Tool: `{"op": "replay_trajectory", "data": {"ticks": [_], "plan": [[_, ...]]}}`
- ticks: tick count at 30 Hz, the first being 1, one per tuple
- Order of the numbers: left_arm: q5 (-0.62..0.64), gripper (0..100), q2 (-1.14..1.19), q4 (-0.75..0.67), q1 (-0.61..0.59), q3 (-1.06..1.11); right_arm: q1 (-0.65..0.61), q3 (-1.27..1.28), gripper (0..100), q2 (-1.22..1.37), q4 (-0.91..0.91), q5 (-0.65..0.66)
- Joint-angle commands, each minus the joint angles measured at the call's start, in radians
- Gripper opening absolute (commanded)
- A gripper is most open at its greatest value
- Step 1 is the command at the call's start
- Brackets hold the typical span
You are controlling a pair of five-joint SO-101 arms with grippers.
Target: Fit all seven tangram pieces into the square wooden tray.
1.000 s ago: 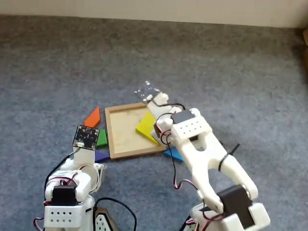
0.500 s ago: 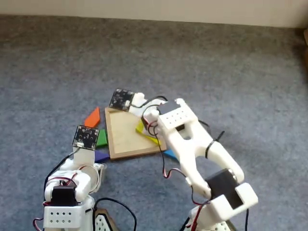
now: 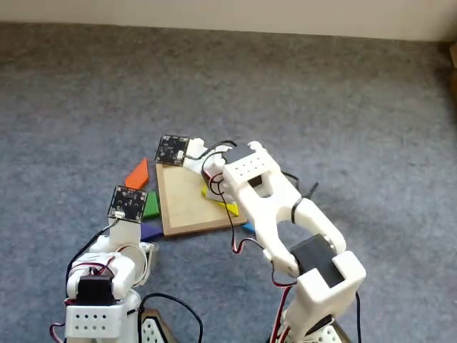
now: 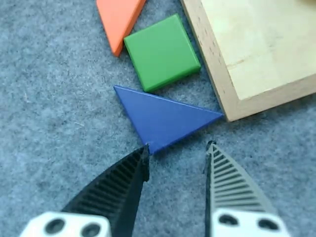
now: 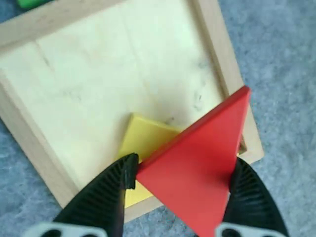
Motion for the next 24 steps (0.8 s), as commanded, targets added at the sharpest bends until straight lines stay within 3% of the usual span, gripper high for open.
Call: {"op": "replay_trajectory", "data": {"ticks": [1,13,19,24], "plan": [[0.011,19,-0.042,0.003,-0.012,0.021,-0.024,-0.064,17.7,-0.008,-0.013,0.089],[0.011,19,-0.042,0.003,-0.012,0.021,-0.041,-0.117,18.7,0.005,-0.01,0.101],[0.011,19,-0.042,0.003,-0.012,0.021,-0.076,-0.122,31.9,0.005,-0.008,0.069],[0.011,19,-0.042,0.003,-0.012,0.021,-0.097,-0.124,32.9,0.005,-0.008,0.002]]}}
